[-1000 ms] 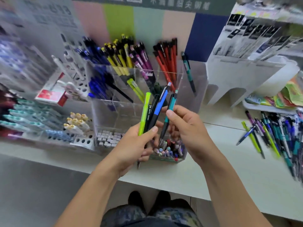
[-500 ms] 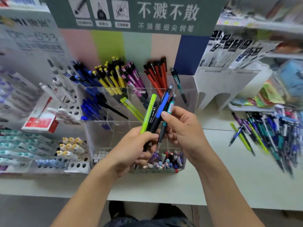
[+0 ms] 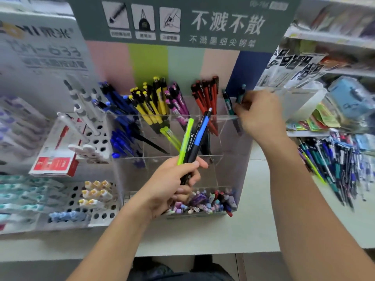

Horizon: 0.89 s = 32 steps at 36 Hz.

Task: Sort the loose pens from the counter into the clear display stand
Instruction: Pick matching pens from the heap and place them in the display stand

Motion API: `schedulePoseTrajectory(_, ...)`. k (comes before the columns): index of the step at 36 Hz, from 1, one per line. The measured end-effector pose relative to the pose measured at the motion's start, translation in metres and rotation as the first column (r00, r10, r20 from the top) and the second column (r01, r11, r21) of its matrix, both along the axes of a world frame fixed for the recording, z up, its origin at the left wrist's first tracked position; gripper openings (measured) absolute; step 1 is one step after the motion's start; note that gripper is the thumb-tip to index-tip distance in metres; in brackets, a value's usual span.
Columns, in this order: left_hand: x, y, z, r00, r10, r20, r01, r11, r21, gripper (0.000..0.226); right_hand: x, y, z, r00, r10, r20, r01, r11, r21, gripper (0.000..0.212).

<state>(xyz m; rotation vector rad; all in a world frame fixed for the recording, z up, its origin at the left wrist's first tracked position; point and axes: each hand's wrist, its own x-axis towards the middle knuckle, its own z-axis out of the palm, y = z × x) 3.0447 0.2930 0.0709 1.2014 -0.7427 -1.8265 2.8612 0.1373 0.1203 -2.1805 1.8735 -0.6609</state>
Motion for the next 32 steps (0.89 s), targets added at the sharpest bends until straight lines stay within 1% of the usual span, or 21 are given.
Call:
schedulePoseTrajectory(2,0.003,0.002,0.0,1.0,-0.004,0.02,0.004,1.0,-0.016,0.02,0.002,-0.001,0.0,1.0,-0.009,-0.019,0.01,0.999,0.044,0.019)
schedulePoseTrajectory(4,0.007,0.004,0.0,0.999,-0.005,0.041,0.006,0.999,-0.031,0.019,0.003,0.002,0.004,0.999,-0.016,0.046,0.014,0.999,0.051,0.02)
schedulePoseTrajectory(5,0.009,0.005,0.001,0.999,-0.006,0.053,0.008,0.999,-0.036,0.018,0.003,0.006,0.008,0.996,-0.036,0.087,0.035,0.999,0.017,0.025)
schedulePoseTrajectory(7,0.013,0.006,0.001,0.997,-0.001,0.072,0.004,0.999,-0.044,0.017,0.005,0.02,0.017,0.98,-0.087,0.176,0.111,0.985,-0.129,0.026)
schedulePoseTrajectory(8,0.015,0.007,0.001,0.997,0.007,0.082,-0.003,0.999,-0.046,0.017,0.01,0.032,0.021,0.962,-0.072,0.263,0.123,0.976,-0.18,0.025)
schedulePoseTrajectory(9,0.017,0.008,0.001,0.995,0.014,0.095,-0.009,0.999,-0.05,0.018,0.018,0.046,0.023,0.932,-0.023,0.363,0.09,0.981,-0.169,0.026)
schedulePoseTrajectory(11,0.02,0.009,0.002,0.993,0.013,0.118,-0.006,0.998,-0.066,0.021,0.04,0.071,0.021,0.867,0.051,0.495,-0.059,0.998,0.0,0.032)
schedulePoseTrajectory(12,0.021,0.011,0.003,0.993,0.006,0.118,0.003,0.997,-0.074,0.023,0.049,0.081,0.015,0.853,0.069,0.517,-0.134,0.987,0.089,0.031)
schedulePoseTrajectory(13,0.023,0.012,0.004,0.994,0.0,0.111,0.009,0.997,-0.081,0.024,0.058,0.088,0.009,0.841,0.089,0.533,-0.187,0.973,0.132,0.027)
schedulePoseTrajectory(15,0.028,0.015,0.007,0.996,0.011,0.088,-0.004,0.996,-0.085,0.023,0.07,0.093,0.001,0.792,0.106,0.601,-0.235,0.962,0.139,0.017)
schedulePoseTrajectory(16,0.031,0.018,0.008,0.996,0.026,0.086,-0.018,0.996,-0.092,0.021,0.075,0.093,0.0,0.74,0.097,0.666,-0.259,0.954,0.149,0.013)
schedulePoseTrajectory(17,0.035,0.021,0.009,0.995,0.041,0.088,-0.031,0.994,-0.108,0.018,0.08,0.093,0.003,0.654,0.075,0.753,-0.292,0.943,0.16,0.011)
schedulePoseTrajectory(19,0.043,0.028,0.011,0.993,0.1,0.067,-0.09,0.986,-0.139,0.007,0.087,0.091,0.013,0.406,0.003,0.914,-0.338,0.93,0.147,0.014)
schedulePoseTrajectory(20,0.048,0.031,0.012,0.988,0.145,0.045,-0.137,0.98,-0.144,0.006,0.09,0.087,0.02,0.312,0.007,0.95,-0.332,0.938,0.102,0.015)
schedulePoseTrajectory(21,0.053,0.033,0.012,0.983,0.184,0.016,-0.18,0.974,-0.139,0.015,0.093,0.084,0.028,0.268,0.049,0.962,-0.316,0.948,0.039,0.014)
schedulePoseTrajectory(22,0.058,0.036,0.012,0.975,0.219,-0.023,-0.22,0.968,-0.124,0.025,0.096,0.081,0.035,0.261,0.12,0.958,-0.301,0.953,-0.038,0.01)
schedulePoseTrajectory(23,0.062,0.038,0.012,0.967,0.245,-0.07,-0.252,0.962,-0.11,0.032,0.1,0.078,0.043,0.282,0.21,0.936,-0.295,0.947,-0.123,0.005)
schedulePoseTrajectory(25,0.069,0.041,0.01,0.944,0.285,-0.168,-0.302,0.949,-0.088,0.035,0.116,0.072,0.054,0.359,0.384,0.851,-0.31,0.909,-0.279,0.01)
schedulePoseTrajectory(27,0.074,0.044,0.008,0.923,0.317,-0.22,-0.338,0.939,-0.068,0.032,0.135,0.065,0.057,0.467,0.51,0.722,-0.36,0.856,-0.371,0.017)
schedulePoseTrajectory(30,0.078,0.046,0.007,0.909,0.338,-0.245,-0.363,0.93,-0.063,0.028,0.161,0.056,0.053,0.677,0.588,0.442,-0.423,0.803,-0.421,0.021)
schedulePoseTrajectory(32,0.079,0.047,0.005,0.909,0.351,-0.226,-0.375,0.925,-0.069,0.023,0.173,0.049,0.05,0.764,0.602,0.231,-0.505,0.782,-0.365,0.025)
